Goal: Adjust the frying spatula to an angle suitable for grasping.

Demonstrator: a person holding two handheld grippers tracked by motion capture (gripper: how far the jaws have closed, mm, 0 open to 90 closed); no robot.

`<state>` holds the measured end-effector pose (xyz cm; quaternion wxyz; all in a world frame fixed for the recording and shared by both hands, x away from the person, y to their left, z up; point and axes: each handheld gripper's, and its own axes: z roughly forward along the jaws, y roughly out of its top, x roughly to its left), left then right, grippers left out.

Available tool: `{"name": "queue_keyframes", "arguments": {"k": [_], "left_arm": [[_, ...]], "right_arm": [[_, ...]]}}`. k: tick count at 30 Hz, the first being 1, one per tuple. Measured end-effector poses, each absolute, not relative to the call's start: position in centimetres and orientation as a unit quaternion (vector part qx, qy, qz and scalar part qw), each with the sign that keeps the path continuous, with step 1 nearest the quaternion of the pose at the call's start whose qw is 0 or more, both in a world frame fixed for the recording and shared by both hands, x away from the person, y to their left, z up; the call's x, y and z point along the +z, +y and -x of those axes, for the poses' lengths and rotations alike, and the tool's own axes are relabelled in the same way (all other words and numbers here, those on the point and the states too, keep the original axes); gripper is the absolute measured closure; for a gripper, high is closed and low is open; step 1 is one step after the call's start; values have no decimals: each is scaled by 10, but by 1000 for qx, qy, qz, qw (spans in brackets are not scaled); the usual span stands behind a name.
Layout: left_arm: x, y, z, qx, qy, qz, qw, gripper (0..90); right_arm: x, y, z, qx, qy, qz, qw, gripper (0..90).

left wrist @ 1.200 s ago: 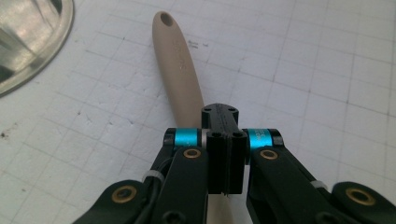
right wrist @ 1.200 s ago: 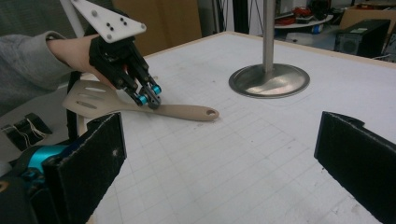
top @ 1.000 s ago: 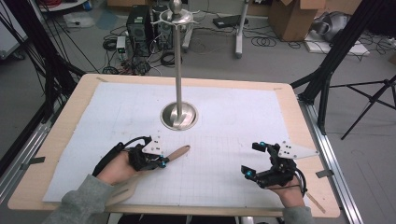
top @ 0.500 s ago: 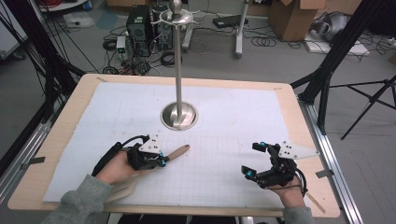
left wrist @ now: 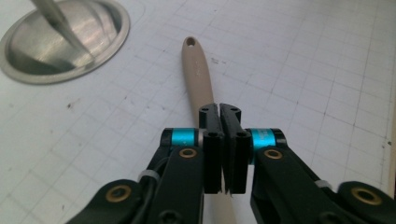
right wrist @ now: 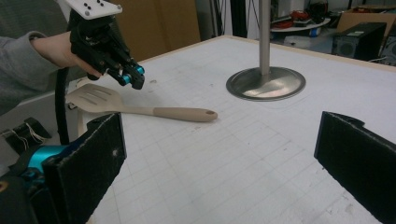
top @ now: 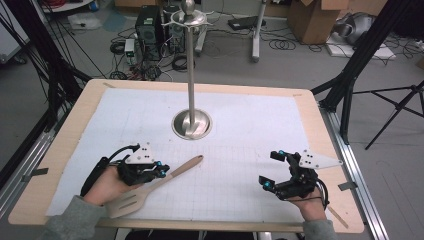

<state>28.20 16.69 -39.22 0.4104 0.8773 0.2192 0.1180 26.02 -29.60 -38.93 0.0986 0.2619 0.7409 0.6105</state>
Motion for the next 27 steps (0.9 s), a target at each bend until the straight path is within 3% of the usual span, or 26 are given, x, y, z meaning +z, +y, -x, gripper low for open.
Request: {"name": "queue_keyframes", "arguments": {"k": [2, 5, 10, 15, 27], "left_arm": [[-392, 168, -282, 117, 224, -876, 410, 794], [-393, 172, -281, 110, 246, -871, 411, 614], [-394, 176, -280, 94, 229, -871, 425, 413], [-394, 178, -278, 77, 215, -877, 423, 88], [-400, 180, -273, 55, 204, -887, 412, 156]], "right_arm": [[-389, -295, -261, 611, 741, -261, 99, 11], [-389, -291, -263, 610, 744, -256, 94, 11], [-388, -295, -263, 617, 736, -261, 99, 11], [-387, -297, -261, 618, 734, -263, 102, 11], [-388, -295, -262, 615, 738, -262, 95, 11]]}}
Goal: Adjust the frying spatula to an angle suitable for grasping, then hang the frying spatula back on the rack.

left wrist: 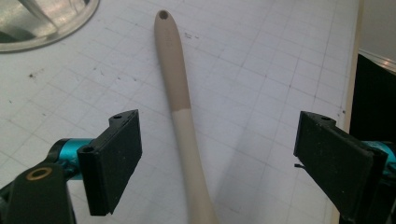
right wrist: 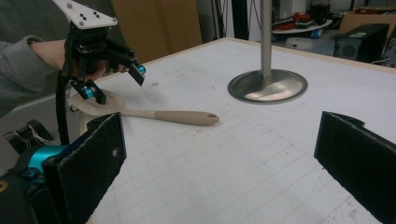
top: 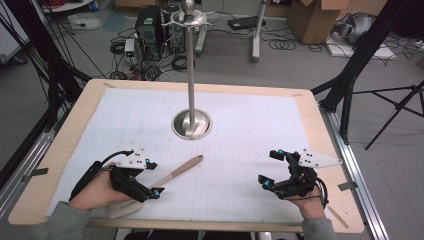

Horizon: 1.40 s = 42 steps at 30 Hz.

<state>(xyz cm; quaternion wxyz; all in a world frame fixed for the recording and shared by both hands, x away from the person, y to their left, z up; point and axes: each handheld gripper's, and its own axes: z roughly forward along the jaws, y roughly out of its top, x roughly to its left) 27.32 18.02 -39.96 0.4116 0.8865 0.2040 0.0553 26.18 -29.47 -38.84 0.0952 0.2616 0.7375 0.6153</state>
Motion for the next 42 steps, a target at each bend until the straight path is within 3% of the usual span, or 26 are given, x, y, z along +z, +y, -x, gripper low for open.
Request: {"name": "queue_keyframes", "arguments": {"k": [30, 42], "left_arm": [[-413, 178, -279, 39, 237, -905, 352, 314], [-414, 177, -285, 19, 258, -912, 319, 435]], "right_arm": [[-389, -293, -260, 611, 743, -258, 91, 11], [-389, -296, -257, 610, 742, -260, 94, 11]]}}
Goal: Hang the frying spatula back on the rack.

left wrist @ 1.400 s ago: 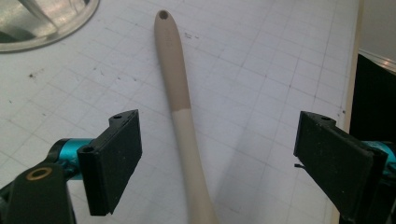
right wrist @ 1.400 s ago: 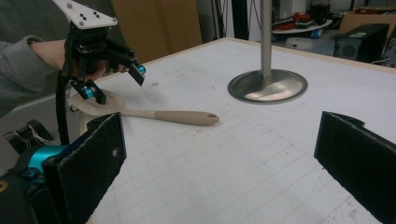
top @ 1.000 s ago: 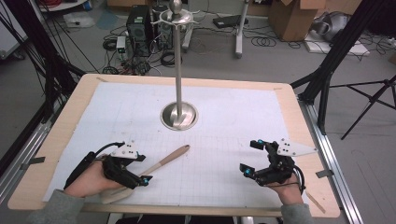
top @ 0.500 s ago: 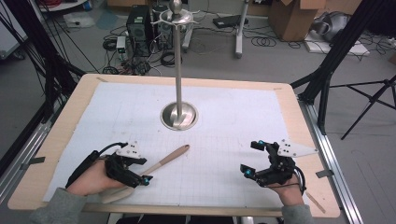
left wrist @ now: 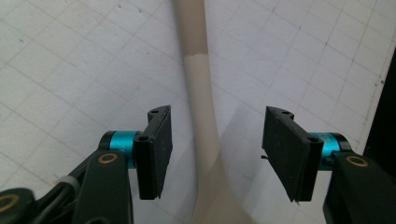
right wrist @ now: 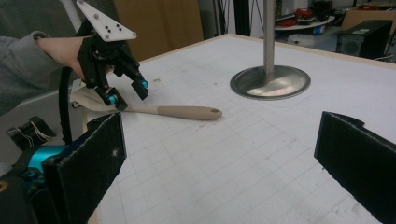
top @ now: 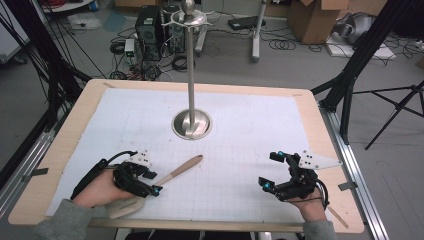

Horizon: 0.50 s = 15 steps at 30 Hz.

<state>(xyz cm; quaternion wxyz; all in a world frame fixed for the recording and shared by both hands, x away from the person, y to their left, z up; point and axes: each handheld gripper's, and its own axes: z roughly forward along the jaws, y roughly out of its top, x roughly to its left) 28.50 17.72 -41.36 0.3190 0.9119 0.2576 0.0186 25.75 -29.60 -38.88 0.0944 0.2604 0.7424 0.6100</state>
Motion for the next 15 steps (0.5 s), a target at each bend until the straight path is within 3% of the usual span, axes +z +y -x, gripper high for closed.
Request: {"name": "queue_keyframes", "arguments": {"k": [15], "left_arm": [[-417, 174, -287, 15, 260, -921, 291, 523]], "right_arm": [[-389, -298, -255, 609, 742, -262, 94, 11]]}}
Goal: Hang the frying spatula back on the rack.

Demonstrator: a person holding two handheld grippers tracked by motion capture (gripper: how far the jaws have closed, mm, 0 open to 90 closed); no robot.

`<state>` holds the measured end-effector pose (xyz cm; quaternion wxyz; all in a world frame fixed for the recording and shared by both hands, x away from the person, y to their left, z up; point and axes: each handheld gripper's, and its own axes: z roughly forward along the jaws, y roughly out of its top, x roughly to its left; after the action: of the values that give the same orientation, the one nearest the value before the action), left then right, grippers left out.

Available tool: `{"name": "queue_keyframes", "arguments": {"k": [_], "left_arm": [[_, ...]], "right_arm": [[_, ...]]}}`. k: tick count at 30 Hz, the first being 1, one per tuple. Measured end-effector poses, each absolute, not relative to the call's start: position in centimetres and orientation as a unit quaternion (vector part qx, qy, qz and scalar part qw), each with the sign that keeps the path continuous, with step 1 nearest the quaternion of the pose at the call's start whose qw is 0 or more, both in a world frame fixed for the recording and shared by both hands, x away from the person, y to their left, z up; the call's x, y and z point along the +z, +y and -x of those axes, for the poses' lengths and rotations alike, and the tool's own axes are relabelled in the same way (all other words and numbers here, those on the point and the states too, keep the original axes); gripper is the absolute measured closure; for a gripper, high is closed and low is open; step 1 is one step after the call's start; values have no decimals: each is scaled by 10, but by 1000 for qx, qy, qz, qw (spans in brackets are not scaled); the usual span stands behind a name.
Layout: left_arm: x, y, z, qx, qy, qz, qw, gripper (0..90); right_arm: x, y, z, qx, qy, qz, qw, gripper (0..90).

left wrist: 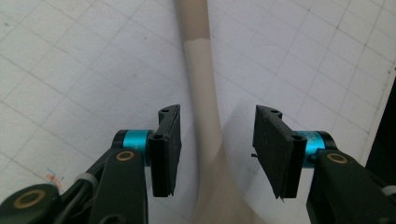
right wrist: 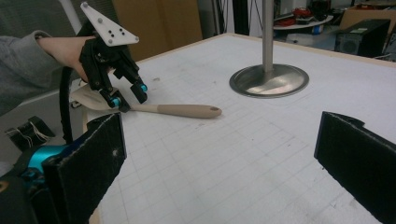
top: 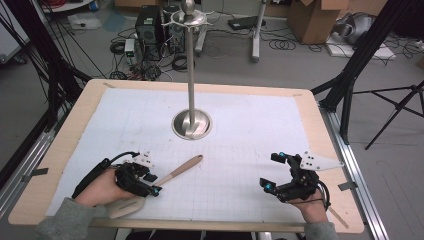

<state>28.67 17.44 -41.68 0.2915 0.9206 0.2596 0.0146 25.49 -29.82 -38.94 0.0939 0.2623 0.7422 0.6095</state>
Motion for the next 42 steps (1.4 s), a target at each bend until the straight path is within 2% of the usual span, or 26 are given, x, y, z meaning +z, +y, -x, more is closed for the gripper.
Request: {"name": "queue_keyframes", "arguments": {"k": [8, 17, 26, 34, 42], "left_arm": [[-418, 175, -286, 18, 260, -922, 286, 572], [-418, 171, -282, 52, 258, -926, 272, 666], [-418, 170, -278, 54, 251, -926, 276, 739], [-419, 173, -282, 42, 226, -930, 286, 770], [-419, 175, -284, 34, 232, -928, 290, 773]], "right_arm": [[-390, -298, -255, 609, 743, -262, 94, 11], [-390, -297, -255, 607, 744, -265, 90, 11], [-390, -298, -255, 607, 744, -264, 90, 11], [-390, -296, -256, 606, 745, -263, 89, 11], [-390, -297, -256, 607, 745, -262, 91, 11]]}}
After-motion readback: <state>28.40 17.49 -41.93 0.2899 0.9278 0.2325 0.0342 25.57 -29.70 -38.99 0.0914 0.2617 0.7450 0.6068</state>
